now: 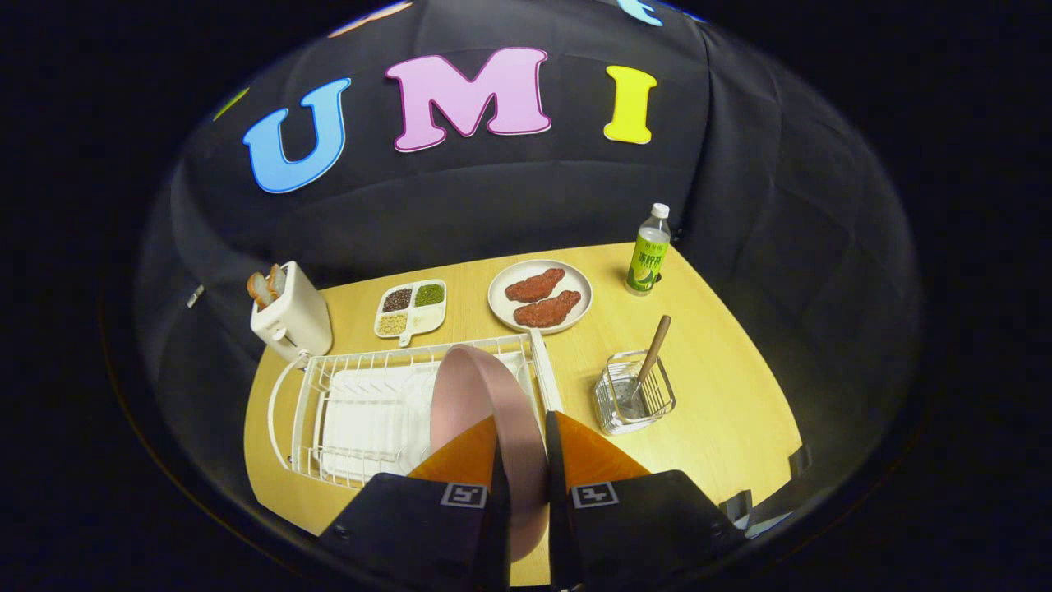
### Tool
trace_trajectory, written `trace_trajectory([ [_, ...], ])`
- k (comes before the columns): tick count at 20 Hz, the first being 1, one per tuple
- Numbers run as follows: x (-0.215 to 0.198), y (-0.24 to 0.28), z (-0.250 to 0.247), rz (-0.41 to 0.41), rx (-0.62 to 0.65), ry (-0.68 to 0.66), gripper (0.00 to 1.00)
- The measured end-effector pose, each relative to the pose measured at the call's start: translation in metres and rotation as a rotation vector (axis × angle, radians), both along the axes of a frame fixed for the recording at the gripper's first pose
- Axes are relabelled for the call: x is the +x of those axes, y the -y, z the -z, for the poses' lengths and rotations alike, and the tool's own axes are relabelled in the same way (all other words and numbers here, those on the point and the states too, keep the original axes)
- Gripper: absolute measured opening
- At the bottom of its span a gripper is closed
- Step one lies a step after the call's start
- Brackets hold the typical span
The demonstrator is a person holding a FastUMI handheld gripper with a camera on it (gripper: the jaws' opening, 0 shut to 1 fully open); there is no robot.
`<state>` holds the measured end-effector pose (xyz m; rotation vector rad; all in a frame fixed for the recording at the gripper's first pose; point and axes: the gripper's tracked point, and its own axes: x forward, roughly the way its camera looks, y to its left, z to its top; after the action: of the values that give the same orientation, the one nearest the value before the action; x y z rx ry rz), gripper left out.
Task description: Take the plate from the dish rack, then take the spoon from the basket and place it into the plate.
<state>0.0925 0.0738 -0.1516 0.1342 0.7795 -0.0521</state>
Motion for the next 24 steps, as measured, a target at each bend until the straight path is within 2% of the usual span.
trace_trajectory([
  [4,-0.045,0.011,0.009,-0.069,0.079,-0.02,0.23],
  [8,-0.093,0.008,0.029,-0.139,0.224,-0.089,0.23],
  [11,-0.117,0.016,0.057,-0.172,0.245,-0.152,0.22],
  [19,-0.131,0.02,0.135,-0.268,0.313,-0.293,0.23],
  [24,-0.128,0.025,0.162,-0.247,0.378,-0.35,0.24],
])
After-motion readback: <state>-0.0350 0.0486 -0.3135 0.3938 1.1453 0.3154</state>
